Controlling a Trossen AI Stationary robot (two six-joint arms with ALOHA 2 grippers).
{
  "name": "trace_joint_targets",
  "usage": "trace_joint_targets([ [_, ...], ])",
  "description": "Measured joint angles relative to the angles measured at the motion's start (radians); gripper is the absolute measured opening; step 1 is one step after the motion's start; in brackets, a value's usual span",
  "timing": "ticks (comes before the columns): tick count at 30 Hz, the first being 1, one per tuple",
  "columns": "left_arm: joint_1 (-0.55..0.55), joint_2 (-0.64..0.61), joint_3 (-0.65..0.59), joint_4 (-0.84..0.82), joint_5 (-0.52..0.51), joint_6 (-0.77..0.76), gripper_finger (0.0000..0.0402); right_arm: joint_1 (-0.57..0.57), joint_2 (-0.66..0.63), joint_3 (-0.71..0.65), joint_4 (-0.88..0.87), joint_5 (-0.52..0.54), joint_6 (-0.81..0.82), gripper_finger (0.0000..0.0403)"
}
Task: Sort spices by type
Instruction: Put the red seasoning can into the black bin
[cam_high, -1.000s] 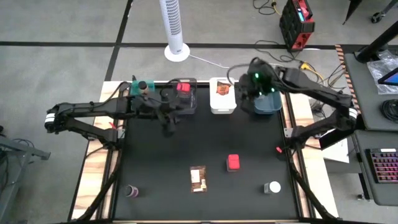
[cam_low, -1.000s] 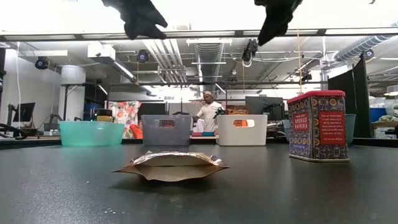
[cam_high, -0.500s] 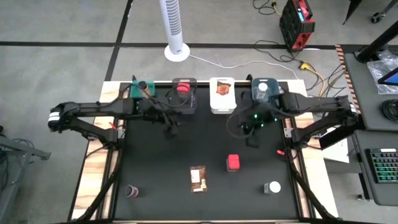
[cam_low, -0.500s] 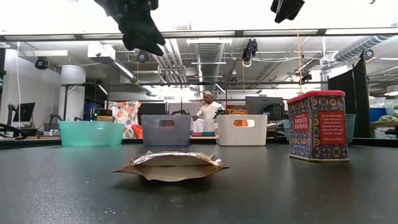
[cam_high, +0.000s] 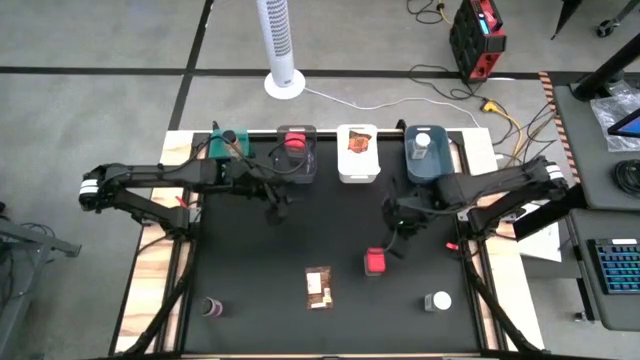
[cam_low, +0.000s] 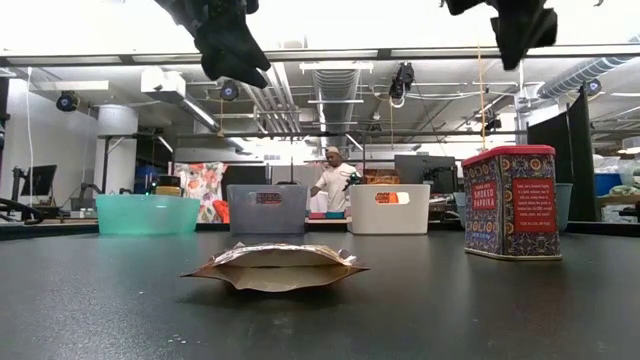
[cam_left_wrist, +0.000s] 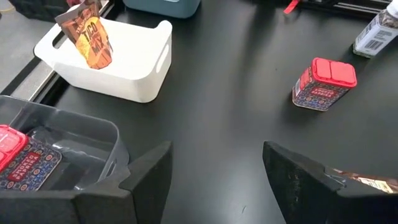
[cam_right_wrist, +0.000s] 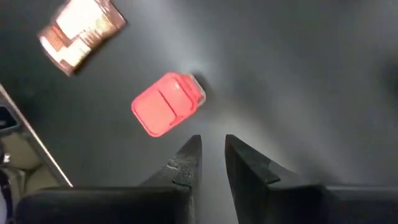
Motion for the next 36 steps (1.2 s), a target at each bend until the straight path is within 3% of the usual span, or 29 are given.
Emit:
trace_joint_targets([
  [11,0.000,0.000,0.000,-0.002,-0.001,0.053,0.0233,0.010,0.130,-0.017,-0.025,-0.044,0.254,0.0142],
  [27,0.000,0.000,0.001,0.059,-0.002,0.252,0.0233,0.013,0.342,0.075,0.044,-0.123,0.442,0.0338],
  [36,0.000,0.000,0.001,0.060,-0.002,0.277,0.0233,0.030,0.385,0.108,0.037,-0.124,0.511,0.0365],
])
